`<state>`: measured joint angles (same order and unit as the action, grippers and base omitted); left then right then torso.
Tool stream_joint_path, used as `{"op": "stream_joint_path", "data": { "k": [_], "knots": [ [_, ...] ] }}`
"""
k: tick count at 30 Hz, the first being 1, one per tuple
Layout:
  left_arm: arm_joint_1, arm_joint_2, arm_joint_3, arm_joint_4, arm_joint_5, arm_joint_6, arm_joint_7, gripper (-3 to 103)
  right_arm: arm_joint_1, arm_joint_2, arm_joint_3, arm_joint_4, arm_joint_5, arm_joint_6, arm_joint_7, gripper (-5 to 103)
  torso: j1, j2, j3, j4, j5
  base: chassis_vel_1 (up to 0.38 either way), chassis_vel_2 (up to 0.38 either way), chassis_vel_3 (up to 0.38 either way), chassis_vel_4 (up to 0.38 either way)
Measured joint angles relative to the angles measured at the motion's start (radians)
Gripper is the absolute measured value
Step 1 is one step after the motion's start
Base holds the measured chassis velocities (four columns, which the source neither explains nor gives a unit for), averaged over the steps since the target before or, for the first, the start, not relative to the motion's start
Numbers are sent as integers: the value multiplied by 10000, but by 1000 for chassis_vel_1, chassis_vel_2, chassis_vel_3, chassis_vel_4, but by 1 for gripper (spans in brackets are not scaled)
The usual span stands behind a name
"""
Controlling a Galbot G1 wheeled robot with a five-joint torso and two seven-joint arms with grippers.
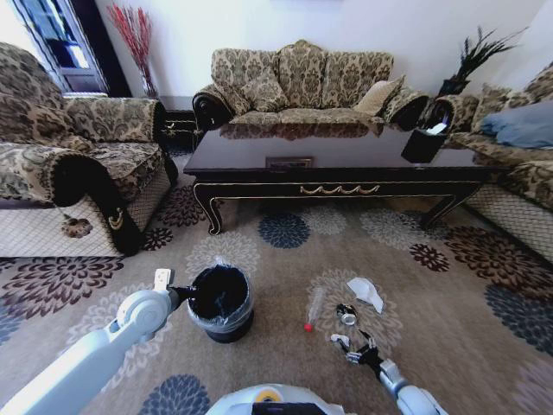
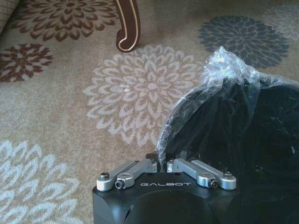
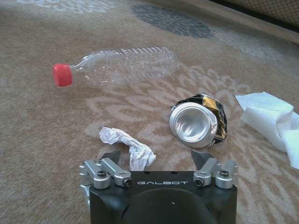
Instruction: Move to the front of the table and pick up the trash from the floor, then place it into the trash bin.
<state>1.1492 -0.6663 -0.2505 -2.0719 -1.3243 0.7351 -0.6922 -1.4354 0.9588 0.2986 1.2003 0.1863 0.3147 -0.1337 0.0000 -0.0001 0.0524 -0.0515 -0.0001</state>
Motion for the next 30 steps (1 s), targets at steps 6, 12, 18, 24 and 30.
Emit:
{"op": "stream_joint_path", "data": {
  "k": [6,12,18,24,30],
  "knots": [
    [42,-17,-33,2,0,0,-48,3,136,91,-96,-302,-66,91,57,66,0,0,0,-1,2,0,0,0,0],
    [91,0,-172,30,-2,0,-65,3,173,138,-160,-321,-153,96,120,44,0,1,0,2,3,0,0,0,0],
    [124,-32,-172,35,-6,1,-51,3,101,165,-121,-233,-204,49,209,18,0,0,0,1,-5,0,0,0,0],
    [99,-52,-28,42,15,3,-35,3,-23,179,-83,-234,-247,63,264,1,0,1,0,-1,-1,0,0,0,0],
    [-170,-58,378,24,15,5,-36,3,-213,144,170,55,-237,81,264,0,0,0,0,-2,1,0,0,0,0]
  ]
}}
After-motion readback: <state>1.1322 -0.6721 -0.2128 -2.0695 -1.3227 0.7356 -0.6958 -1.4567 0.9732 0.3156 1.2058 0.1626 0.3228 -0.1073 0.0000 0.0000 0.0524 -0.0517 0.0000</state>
